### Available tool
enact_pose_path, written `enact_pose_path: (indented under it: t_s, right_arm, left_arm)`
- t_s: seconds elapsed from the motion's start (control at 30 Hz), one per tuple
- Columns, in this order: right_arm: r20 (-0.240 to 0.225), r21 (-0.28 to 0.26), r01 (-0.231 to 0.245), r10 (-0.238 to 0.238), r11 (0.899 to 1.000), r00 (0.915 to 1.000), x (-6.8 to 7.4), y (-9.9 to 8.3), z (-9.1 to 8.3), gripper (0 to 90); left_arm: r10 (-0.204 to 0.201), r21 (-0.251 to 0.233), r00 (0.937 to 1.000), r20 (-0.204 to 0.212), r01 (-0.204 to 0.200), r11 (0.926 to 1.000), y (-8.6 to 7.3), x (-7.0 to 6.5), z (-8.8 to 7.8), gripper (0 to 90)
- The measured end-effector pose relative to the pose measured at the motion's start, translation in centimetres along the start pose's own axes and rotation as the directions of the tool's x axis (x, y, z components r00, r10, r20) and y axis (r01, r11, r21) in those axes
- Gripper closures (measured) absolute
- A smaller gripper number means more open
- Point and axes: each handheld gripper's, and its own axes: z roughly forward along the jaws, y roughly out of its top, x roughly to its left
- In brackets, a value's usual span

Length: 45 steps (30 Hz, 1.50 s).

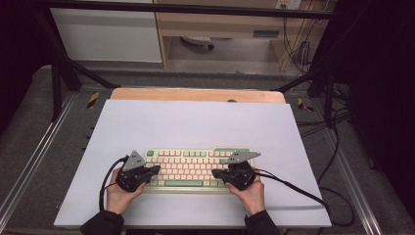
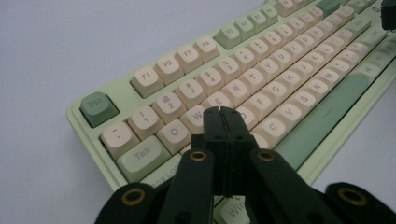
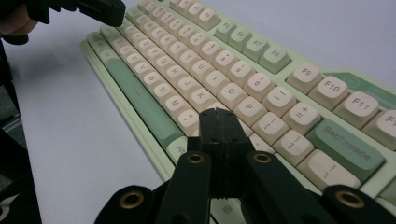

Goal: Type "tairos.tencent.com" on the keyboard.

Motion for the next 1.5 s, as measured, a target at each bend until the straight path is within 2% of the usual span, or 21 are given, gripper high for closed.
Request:
enact_pose_path:
  t_s: [0.53, 0.87, 1.13, 1.5]
  right_arm:
    - [-0.026, 0.004, 0.020, -0.020, 1.000, 0.9995, 1.7, 1.3, 1.5, 90.0]
    - [-0.047, -0.002, 0.024, -0.025, 1.000, 0.9986, 2.9, 2.4, 3.5, 90.0]
    - [-0.046, 0.012, 0.035, -0.034, 0.999, 0.9983, 3.3, 2.7, 4.9, 90.0]
    - [-0.050, 0.029, 0.020, -0.019, 0.999, 0.9986, 3.3, 2.5, 6.1, 90.0]
  left_arm:
    - [-0.009, -0.003, 1.0000, 0.004, 0.009, 1.0000, -0.4, 0.4, -0.4, 89.7]
    - [-0.013, -0.005, 0.9999, 0.007, 0.013, 0.9999, -0.4, 0.5, -0.4, 89.6]
    - [-0.016, -0.006, 0.9998, 0.009, 0.016, 0.9999, -0.4, 0.5, -0.4, 89.6]
    - [-0.017, -0.003, 0.9998, 0.007, 0.017, 0.9999, -0.5, 0.6, -0.3, 89.6]
